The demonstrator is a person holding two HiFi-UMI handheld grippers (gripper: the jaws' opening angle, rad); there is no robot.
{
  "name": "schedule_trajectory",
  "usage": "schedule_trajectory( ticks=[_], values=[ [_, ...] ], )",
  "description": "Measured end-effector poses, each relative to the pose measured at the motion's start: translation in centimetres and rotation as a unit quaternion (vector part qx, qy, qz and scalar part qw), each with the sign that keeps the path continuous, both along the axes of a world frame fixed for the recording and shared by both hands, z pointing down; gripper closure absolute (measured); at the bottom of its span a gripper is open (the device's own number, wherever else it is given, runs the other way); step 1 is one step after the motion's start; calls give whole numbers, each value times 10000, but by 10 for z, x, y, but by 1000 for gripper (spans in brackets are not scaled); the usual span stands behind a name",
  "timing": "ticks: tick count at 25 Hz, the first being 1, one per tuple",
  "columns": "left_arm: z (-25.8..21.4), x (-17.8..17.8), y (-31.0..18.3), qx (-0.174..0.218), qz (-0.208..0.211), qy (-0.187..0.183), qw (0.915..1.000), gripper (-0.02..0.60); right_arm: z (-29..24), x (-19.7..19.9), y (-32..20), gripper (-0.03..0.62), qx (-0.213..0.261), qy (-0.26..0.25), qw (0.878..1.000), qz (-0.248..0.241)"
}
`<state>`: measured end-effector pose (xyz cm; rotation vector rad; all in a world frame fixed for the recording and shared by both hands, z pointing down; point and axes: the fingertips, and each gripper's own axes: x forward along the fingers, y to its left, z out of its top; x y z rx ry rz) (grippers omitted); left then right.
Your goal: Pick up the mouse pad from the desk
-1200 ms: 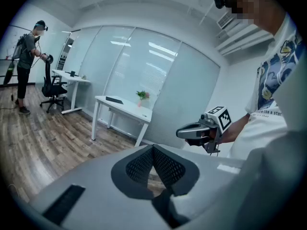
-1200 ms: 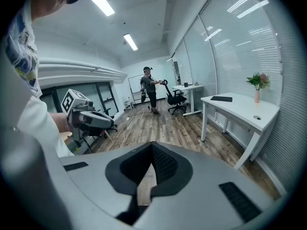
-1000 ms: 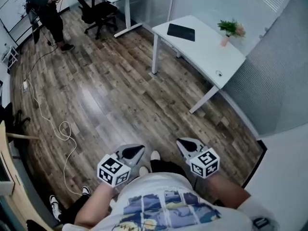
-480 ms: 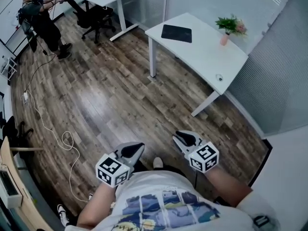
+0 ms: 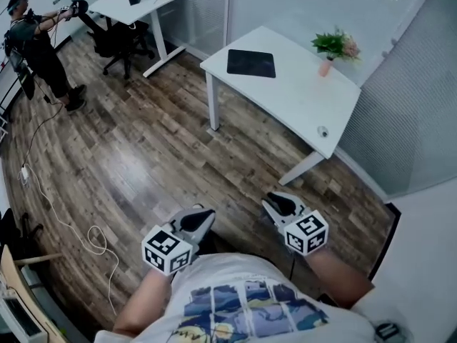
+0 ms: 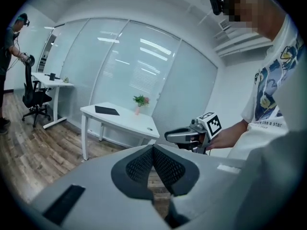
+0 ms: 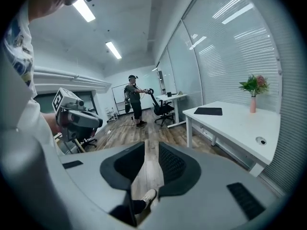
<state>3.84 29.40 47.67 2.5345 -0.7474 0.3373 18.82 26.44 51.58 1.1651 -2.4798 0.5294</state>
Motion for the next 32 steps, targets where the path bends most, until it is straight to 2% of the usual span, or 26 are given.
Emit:
schedule_trajectory(
  ticks=[8, 13, 16, 23, 32],
  values=[
    [-11, -47, -125, 123, 715, -46, 9974, 578, -9, -44, -120, 508, -2, 221, 9986, 486],
    [-4, -82, -173, 133, 842, -2, 9964, 578, -8, -61, -176, 520, 43, 332, 9968, 720],
    [1, -101, -199, 101, 779, -1, 9969, 578, -12, -64, -210, 526, 36, 386, 9955, 867],
    [7, -112, -249, 61, 565, 10, 9984, 578, -9, -39, -291, 528, 130, 445, 9938, 1009],
    [2, -85, -347, 164, 277, -122, 9994, 578, 6, 20, -436, 522, 140, 622, 9932, 975]
  ],
)
